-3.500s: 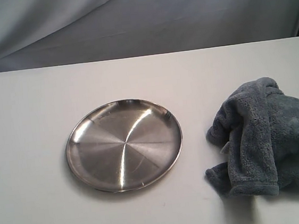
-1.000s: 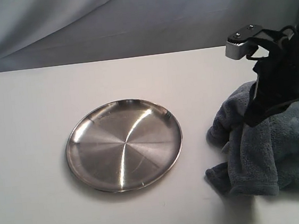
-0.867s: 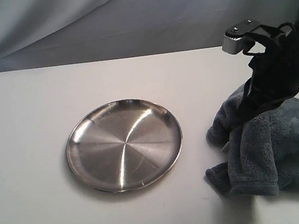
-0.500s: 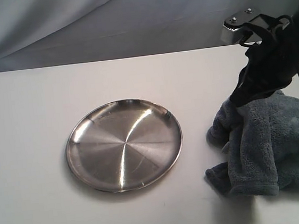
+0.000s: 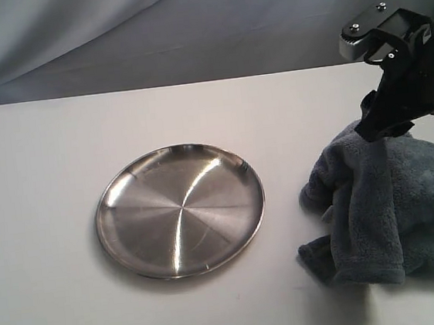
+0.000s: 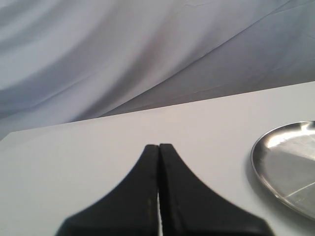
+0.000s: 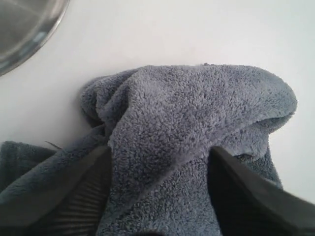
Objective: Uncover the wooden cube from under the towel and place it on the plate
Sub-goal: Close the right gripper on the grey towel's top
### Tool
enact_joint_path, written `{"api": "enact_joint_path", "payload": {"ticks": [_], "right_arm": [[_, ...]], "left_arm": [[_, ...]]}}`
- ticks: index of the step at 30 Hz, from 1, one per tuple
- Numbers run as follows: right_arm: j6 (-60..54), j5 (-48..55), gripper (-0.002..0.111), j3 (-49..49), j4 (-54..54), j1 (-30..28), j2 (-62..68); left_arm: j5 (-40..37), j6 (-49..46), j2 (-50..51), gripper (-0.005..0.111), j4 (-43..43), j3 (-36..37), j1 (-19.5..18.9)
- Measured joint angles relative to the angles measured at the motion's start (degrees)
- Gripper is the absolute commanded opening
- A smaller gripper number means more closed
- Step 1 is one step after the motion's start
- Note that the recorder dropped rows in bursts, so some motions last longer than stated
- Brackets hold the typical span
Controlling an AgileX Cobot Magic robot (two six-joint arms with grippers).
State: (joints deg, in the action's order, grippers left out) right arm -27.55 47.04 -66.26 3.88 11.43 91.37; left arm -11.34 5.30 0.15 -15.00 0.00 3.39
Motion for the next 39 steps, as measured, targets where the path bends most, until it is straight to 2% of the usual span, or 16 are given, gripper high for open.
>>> {"api": "enact_joint_path", "payload": {"ticks": [3,7,17,30,32,34,39], "right_arm": [[1.5,-0.4,0.075,0.0,0.0,0.0,0.0],[2.1,-0.4,0.079,0.0,-0.5,0.0,0.4],[2.2,-0.3,0.079,1.2,-0.6,0.0,8.4],[2.2,-2.5,0.078,0.8,-0.4,0.0,10.6],[2.0,-4.1,0.069,0.3,0.2,0.0,12.1],[1.5,-6.8,0.052,-0.1,-0.2,0.6,13.5],[1.2,-6.7,0.022,0.1,1.4,6.5,16.0]], "left_arm": [[0.0,0.0,0.0,0.0,0.0,0.0,0.0],[0.0,0.0,0.0,0.0,0.0,0.0,0.0],[0.0,0.0,0.0,0.0,0.0,0.0,0.0],[0.0,0.0,0.0,0.0,0.0,0.0,0.0],[0.0,0.0,0.0,0.0,0.0,0.0,0.0],[0.0,0.0,0.0,0.0,0.0,0.0,0.0],[0.0,0.0,0.0,0.0,0.0,0.0,0.0]]}}
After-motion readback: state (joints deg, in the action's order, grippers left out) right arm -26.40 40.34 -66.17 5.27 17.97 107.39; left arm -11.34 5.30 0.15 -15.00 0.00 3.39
